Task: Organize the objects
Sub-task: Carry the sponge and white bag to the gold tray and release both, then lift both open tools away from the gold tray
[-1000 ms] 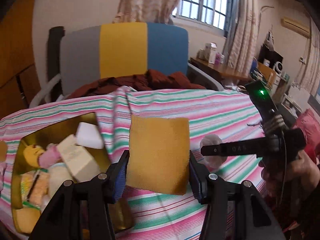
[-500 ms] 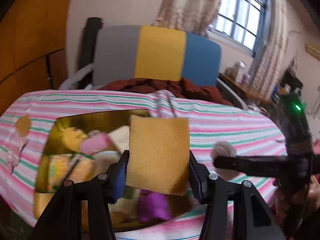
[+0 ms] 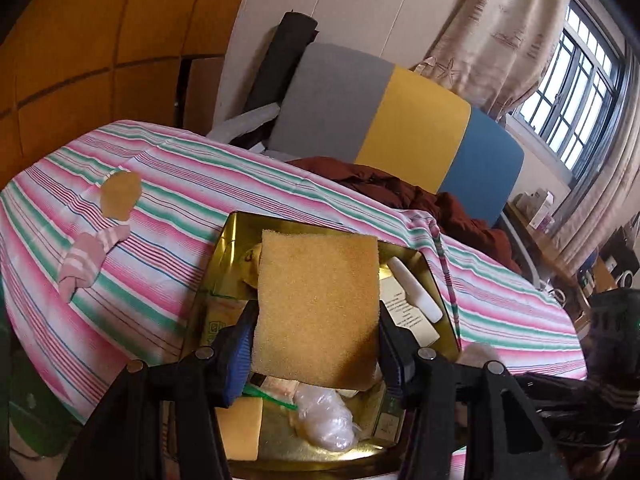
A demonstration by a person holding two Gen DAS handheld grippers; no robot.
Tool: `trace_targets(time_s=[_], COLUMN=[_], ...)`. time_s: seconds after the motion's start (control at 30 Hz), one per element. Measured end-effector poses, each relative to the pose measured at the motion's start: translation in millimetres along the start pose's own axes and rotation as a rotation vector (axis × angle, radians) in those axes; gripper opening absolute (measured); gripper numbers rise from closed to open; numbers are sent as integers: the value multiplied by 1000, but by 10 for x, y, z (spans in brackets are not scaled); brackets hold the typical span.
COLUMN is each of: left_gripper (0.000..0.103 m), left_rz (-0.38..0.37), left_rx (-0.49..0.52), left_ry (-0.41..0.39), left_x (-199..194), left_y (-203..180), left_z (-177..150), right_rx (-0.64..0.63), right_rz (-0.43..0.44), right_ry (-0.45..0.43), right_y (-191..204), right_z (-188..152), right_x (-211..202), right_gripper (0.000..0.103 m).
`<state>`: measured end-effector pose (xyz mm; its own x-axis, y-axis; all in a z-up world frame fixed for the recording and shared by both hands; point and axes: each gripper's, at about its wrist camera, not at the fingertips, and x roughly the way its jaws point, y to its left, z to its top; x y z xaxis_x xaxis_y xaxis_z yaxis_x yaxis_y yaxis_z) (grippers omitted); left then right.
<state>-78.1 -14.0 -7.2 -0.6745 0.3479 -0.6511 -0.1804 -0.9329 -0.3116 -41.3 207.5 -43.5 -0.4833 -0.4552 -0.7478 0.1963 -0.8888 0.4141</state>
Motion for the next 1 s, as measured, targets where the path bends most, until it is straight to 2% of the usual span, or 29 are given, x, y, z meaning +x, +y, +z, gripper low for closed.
trace_targets(time_s=[0.07,0.1,0.13,0.2,0.23,0.27,0.37,0.57,0.73,0.8,0.87,1.0], left_gripper=[55,55,56,59,63,70,80,81,81,81,81,81], left_rz=[-11,-24,-31,-46,-41,-27,21,120,189,218,279,346], left_rx=[11,14,15,19,20,21,37,83,99,92,86,81], left_ry=[13,25,36,63,69,73,68,26,-35,-56,-83,-92], left_x=[58,104,139,232,264,298,334,187,-80,-176,-286,-405], left_y=[-22,-36,-50,-79,-93,-102,-126,-178,-219,-221,-230,-224], left_z=[18,33,39,40,36,31,7,-49,-137,-170,-217,-292], right_rx=[12,26,28,6,4,5,-13,-81,-133,-130,-122,-113], right_rz=[16,39,38,17,10,9,-31,-165,-304,-331,-354,-354], right_ry=[9,27,34,42,46,45,32,-57,-177,-210,-237,-226], right_y=[-10,-16,-13,14,19,17,18,124,298,334,339,345], right_z=[33,39,38,20,10,1,-17,-56,-94,-110,-133,-185], right_x=[82,141,165,204,218,222,186,52,-102,-155,-209,-215], right_gripper=[60,74,79,79,79,79,81,88,94,98,99,99])
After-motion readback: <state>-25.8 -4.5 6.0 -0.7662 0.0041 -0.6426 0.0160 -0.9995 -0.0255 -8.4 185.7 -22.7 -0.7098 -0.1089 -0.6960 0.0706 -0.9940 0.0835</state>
